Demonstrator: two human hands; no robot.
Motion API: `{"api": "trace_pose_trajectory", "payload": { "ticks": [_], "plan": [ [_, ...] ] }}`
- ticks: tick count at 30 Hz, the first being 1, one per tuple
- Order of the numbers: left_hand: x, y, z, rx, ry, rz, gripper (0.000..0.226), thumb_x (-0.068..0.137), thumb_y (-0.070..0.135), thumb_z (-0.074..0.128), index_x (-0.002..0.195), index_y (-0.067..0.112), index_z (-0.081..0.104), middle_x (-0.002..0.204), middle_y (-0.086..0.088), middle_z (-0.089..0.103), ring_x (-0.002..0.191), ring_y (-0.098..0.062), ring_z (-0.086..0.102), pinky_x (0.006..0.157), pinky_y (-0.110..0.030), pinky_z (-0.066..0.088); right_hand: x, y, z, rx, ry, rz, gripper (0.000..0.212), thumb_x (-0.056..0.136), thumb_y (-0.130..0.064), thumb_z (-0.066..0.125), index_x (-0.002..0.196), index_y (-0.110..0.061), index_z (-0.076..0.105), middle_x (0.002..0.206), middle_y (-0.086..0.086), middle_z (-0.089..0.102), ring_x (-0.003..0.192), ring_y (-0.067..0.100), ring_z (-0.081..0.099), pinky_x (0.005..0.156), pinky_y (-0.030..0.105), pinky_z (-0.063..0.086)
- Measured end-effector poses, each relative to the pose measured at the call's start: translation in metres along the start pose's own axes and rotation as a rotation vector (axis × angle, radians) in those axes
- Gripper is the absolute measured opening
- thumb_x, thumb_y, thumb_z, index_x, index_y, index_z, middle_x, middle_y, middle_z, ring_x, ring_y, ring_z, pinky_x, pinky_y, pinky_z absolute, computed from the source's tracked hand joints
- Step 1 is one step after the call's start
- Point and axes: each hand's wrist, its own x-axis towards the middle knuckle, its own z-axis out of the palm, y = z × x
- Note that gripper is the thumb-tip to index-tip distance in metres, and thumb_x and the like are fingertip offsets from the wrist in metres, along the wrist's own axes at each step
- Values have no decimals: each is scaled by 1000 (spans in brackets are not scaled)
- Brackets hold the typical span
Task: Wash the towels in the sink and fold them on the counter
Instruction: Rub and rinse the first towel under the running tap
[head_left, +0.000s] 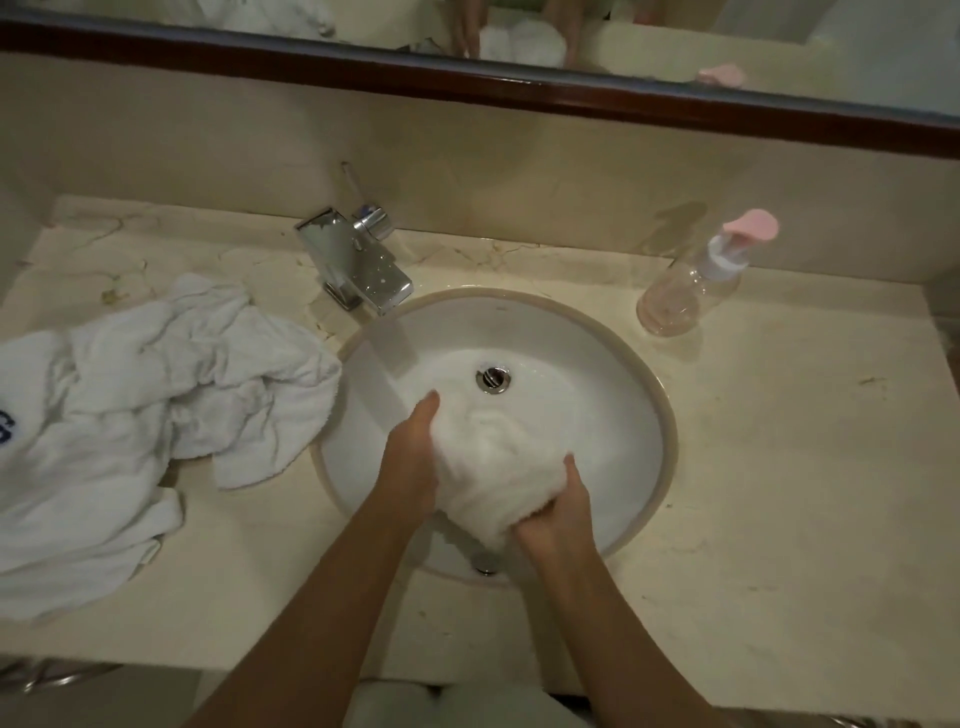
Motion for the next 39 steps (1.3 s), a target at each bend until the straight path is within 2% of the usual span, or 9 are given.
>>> {"api": "trace_pose_trajectory", "payload": {
  "ticks": [4,9,14,17,21,25,30,36,39],
  "plan": [
    [-10,-27,-32,-389,-190,-109,35,69,0,52,101,-6,63,105,-20,64,89,-29,67,75,-34,60,-8,-5,-21,165,-34,48,46,81,-1,60,126,2,63,122,23,68,111,39,67,97,46,54],
    [-13,-24,-46,-491,-395,-244,43,75,19,53,115,7,63,115,-14,65,104,-34,65,96,-43,49,-6,-14,-26,171,60,-51,50,104,-39,42,133,-2,58,123,23,66,106,40,64,94,50,49],
    [5,16,-21,-234,-257,-101,47,85,41,53,110,3,65,110,-17,65,102,-35,64,101,-43,45,-26,-20,-1,-82,-41,3,49,103,-39,45,128,-1,64,124,22,67,101,36,71,82,47,61],
    [-14,21,17,209,-105,53,72,88,77,40,100,15,74,94,-7,74,91,-27,69,84,-33,52,-31,-15,31,-674,-135,-264,35,106,-36,46,107,-12,71,101,-3,77,94,7,71,86,26,55],
    [-72,-21,48,957,-98,340,62,103,54,22,119,11,64,115,-14,68,113,-32,61,99,-39,46,-2,-25,55,-921,173,-675,33,106,-26,45,81,-8,59,77,2,61,70,11,57,71,29,46],
    [-27,-1,43,815,6,210,62,104,52,17,132,14,58,133,-13,60,125,-30,53,108,-41,38,2,-11,47,-1219,66,-619,32,103,-7,45,73,-11,53,69,-3,53,55,-6,51,57,9,39],
    [-21,13,55,727,-62,307,60,103,54,23,128,16,63,123,-8,66,113,-24,61,102,-37,45,27,-18,73,-1033,267,-620,32,98,-26,43,79,-7,61,79,10,66,82,28,65,77,39,52],
    [12,30,38,494,51,160,62,104,55,25,107,11,68,103,-8,71,95,-23,67,81,-33,52,7,10,90,-1353,63,-691,31,95,-23,46,65,-14,49,66,3,51,69,21,51,67,37,44],
    [-19,21,40,788,-59,370,58,105,52,22,106,18,69,96,1,68,93,-17,64,79,-30,47,27,-9,98,-1157,330,-720,37,97,-23,44,61,-16,47,64,1,52,68,21,51,68,36,42]
  ]
}}
